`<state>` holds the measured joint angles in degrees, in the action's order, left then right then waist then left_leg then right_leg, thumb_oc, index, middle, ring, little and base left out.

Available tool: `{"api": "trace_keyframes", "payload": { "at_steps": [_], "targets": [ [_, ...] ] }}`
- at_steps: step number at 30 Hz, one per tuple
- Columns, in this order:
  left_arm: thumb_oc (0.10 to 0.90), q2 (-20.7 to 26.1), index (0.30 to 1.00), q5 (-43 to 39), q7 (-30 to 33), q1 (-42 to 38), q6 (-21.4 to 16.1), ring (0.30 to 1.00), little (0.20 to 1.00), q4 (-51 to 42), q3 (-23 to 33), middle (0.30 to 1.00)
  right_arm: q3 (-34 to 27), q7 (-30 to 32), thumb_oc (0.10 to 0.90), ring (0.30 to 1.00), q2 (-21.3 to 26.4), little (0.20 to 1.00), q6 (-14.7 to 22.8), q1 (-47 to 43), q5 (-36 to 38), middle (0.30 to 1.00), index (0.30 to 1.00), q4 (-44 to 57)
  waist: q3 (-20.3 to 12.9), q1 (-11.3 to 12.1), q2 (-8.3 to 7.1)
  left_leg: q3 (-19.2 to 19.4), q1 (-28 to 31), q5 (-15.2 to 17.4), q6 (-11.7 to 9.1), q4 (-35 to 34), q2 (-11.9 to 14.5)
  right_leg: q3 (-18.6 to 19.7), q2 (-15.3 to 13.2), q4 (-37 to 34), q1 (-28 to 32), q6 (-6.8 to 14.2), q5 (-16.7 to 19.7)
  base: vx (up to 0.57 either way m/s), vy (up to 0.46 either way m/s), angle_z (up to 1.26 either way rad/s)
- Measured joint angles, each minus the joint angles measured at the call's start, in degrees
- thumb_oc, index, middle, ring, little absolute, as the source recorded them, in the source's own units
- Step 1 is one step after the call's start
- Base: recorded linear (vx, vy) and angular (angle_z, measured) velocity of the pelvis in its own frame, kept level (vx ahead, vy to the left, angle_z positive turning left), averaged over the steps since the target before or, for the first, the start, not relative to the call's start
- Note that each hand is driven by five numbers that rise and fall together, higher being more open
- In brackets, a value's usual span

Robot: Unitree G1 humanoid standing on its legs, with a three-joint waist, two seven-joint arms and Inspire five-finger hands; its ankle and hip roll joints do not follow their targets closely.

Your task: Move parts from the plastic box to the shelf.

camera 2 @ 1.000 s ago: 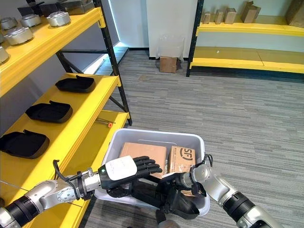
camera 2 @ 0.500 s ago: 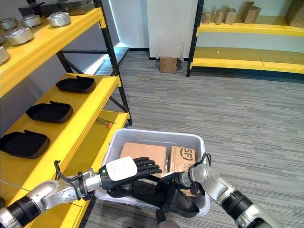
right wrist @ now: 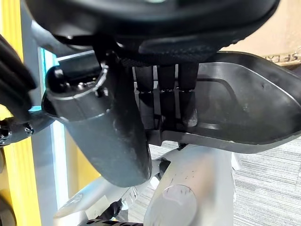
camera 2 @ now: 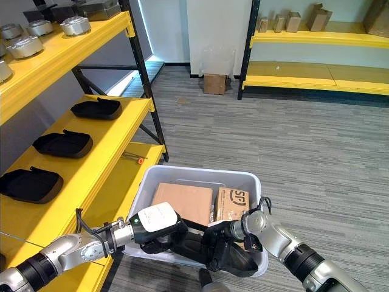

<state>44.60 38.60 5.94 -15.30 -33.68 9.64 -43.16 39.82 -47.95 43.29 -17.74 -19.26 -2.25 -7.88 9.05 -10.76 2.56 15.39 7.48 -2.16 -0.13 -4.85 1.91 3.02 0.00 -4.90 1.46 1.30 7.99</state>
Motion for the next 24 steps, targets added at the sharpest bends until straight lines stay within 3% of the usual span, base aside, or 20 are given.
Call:
{"api": "trace_keyframes", "payload": {
  "at_steps": [5, 18, 19, 20, 21, 24],
  "targets": [
    [0.4, -1.7, 0.3, -0.2, 1.0, 0.5, 1.6, 0.3, 0.3, 1.7, 0.1, 0.3, 0.0, 0.5, 0.4, 0.3, -0.2, 0.3, 0.0, 0.0, 0.2, 0.3, 0.3, -1.5, -0.4, 0.0, -0.69, 0.0, 0.0, 0.0, 0.0, 0.0, 0.0, 0.0, 0.0, 0.0, 0.0, 0.0, 0.0, 0.0, 0.0, 0.0],
    [0.4, -3.4, 0.3, -0.9, 5.1, 3.2, 3.8, 0.3, 0.3, 3.9, 1.4, 0.3, -0.3, 3.2, 0.4, 0.3, 0.0, 0.3, 0.1, 0.0, 1.4, 0.3, 0.3, -1.7, -0.5, 0.6, -0.73, -0.1, 0.1, 0.0, 0.0, 0.0, 0.0, 0.0, 0.0, 0.0, 0.1, 0.0, 0.0, 0.0, 0.0, 0.0],
    [0.4, -3.5, 0.3, -1.6, 5.1, 3.4, 3.9, 0.3, 0.3, 3.9, 1.6, 0.3, -0.4, 3.7, 0.461, 0.385, 0.0, 0.385, 0.1, 0.0, 1.9, 0.385, 0.385, -1.7, -0.5, 0.7, -0.73, -0.1, 0.1, 0.0, 0.0, 0.0, 0.0, 0.0, 0.0, 0.0, 0.1, 0.0, 0.0, 0.0, 0.0, 0.0],
    [0.4, -3.7, 0.3, -2.1, 5.1, 3.8, 3.9, 0.3, 0.3, 3.9, 2.8, 0.3, -0.4, 4.3, 0.776, 0.827, 0.0, 0.827, 0.1, 0.0, 2.7, 0.827, 0.827, -1.7, -0.4, 0.8, -0.74, -0.1, 0.1, 0.0, 0.0, 0.0, 0.0, 0.0, 0.0, 0.0, 0.1, 0.0, 0.0, 0.0, 0.0, 0.0],
    [0.4, -3.8, 0.3, -2.4, 5.1, 4.0, 4.2, 0.3, 0.3, 3.9, 3.5, 0.3, -0.7, 4.9, 0.9, 1.0, 0.0, 1.0, 0.0, 0.0, 3.3, 1.0, 1.0, -1.7, -0.4, 1.0, -0.74, -0.1, 0.1, 0.0, 0.0, 0.0, 0.0, 0.0, 0.0, 0.0, 0.1, 0.0, 0.0, 0.0, 0.0, 0.0],
    [0.4, -4.4, 0.3, -2.5, 5.8, 4.7, 5.0, 0.3, 0.3, 4.0, 5.5, 0.3, -1.4, 7.5, 0.9, 1.0, -0.3, 1.0, 0.0, 0.0, 5.9, 1.0, 1.0, -1.7, -0.4, 1.5, -0.75, -0.2, 0.1, 0.0, 0.0, 0.0, 0.0, -0.1, 0.0, 0.0, 0.2, 0.0, 0.0, 0.0, 0.0, 0.0]
  ]
}}
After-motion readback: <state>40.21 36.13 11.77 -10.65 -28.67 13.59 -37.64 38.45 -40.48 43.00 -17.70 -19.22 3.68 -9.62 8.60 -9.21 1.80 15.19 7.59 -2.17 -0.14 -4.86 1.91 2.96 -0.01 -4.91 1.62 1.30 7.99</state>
